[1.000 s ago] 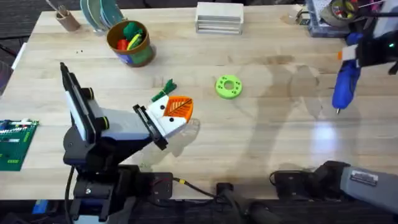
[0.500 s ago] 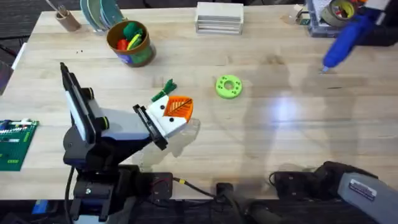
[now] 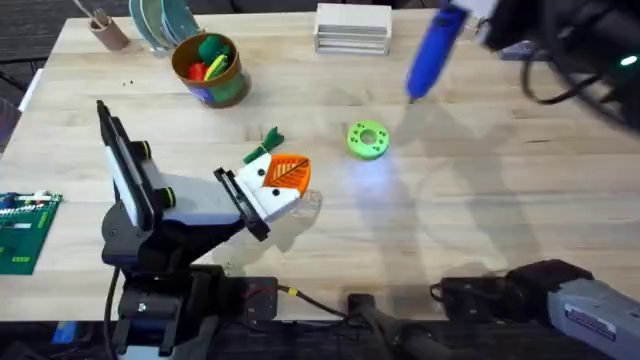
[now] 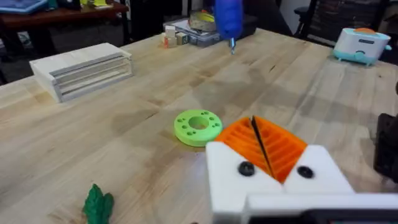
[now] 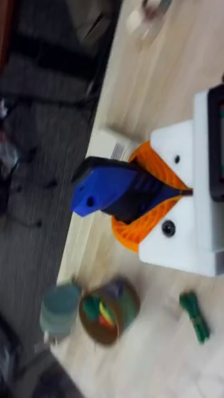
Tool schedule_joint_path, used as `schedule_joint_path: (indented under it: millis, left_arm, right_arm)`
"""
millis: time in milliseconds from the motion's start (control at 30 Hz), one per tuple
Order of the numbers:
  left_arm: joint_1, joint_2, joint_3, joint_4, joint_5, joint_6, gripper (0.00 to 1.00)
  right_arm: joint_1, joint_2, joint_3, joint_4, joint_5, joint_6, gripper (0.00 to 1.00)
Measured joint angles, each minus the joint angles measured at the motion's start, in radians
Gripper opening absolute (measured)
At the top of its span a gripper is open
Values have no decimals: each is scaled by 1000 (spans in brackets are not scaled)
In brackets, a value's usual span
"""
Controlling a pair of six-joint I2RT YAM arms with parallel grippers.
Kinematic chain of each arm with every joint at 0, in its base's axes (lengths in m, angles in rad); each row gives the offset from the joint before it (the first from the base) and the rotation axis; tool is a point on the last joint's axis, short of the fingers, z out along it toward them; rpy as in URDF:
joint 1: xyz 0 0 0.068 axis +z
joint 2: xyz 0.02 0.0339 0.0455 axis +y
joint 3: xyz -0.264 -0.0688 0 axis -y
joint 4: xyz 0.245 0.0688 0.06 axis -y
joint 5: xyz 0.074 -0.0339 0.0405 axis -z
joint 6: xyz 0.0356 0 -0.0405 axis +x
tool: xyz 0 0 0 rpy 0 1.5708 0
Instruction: Pick up the gripper from the table and insert it into the empty holder that is missing its gripper. Then pick up a screw, insert it into the mounting hole, and use the screwdriver to tighten it. Finally, clean up the table by picking up the vegetable and placing it into the bucket.
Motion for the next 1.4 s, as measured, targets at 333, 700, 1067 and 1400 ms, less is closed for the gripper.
schedule_joint_path:
  millis: [333, 700, 1067, 1400]
  left_arm:
    - [0, 0, 0, 0, 0, 0, 8]
    - [0, 0, 0, 0, 0, 0, 8]
    - [0, 0, 0, 0, 0, 0, 8]
    - [0, 0, 0, 0, -1, 0, 8]
  right_arm:
    - [307, 1, -14, 217, -16, 25, 30]
    - [500, 10, -14, 319, -19, -28, 30]
    - [665, 111, -14, 473, -19, -97, 30]
    - [721, 123, -14, 500, -19, -142, 30]
